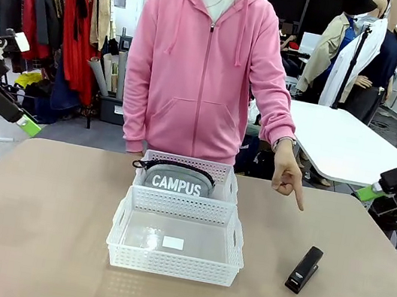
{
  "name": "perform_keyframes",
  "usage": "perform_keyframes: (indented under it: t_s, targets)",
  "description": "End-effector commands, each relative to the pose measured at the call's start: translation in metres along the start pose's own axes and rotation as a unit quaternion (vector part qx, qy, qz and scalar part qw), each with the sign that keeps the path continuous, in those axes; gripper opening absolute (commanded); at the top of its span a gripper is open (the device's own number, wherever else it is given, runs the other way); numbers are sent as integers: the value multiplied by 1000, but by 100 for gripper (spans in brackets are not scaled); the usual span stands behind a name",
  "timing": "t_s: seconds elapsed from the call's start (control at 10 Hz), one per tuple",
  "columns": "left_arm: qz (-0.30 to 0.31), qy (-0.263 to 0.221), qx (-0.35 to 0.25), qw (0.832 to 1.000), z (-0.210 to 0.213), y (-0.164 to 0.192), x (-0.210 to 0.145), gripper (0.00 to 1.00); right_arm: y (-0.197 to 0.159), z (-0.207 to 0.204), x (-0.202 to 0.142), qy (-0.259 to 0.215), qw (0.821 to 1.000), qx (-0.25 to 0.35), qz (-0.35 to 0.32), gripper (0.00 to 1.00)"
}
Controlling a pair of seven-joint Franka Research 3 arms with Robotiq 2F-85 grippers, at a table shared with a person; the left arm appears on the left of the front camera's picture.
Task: Distribute items into two baskets.
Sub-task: Pick up the Stapler that the person points to.
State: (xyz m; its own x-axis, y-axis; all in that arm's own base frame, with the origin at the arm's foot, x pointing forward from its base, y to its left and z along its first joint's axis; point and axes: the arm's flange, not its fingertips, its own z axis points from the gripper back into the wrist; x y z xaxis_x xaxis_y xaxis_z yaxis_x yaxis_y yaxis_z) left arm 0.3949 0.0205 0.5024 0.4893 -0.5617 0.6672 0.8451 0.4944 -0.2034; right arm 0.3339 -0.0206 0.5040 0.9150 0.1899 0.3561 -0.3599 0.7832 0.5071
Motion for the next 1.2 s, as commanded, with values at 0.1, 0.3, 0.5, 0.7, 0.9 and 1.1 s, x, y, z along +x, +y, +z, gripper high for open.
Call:
perform_keyframes:
  t_s: [0.1, 0.3, 0.5, 0.7, 0.9, 1.1]
  targets:
    - [7, 6, -1, 1000, 1, -1, -1, 100, 23, -6, 5, 62, 992, -64, -88, 100]
    - [7, 6, -1, 1000, 1, -1, -1, 100, 33, -25, 8, 99, 974, -99, -176, 100]
    - [7, 6, -1, 1000, 1, -1, -1, 100, 39, -53, 13, 125, 938, -180, -268, 100]
    - [7, 6, -1, 1000, 1, -1, -1, 100, 43, -69, 16, 103, 910, -236, -324, 100]
    - [7, 6, -1, 1000, 1, -1, -1, 100, 41, -86, 20, 53, 884, -266, -382, 100]
    - [7, 6, -1, 1000, 1, -1, -1, 100, 36, -103, 27, 18, 872, -260, -415, 100]
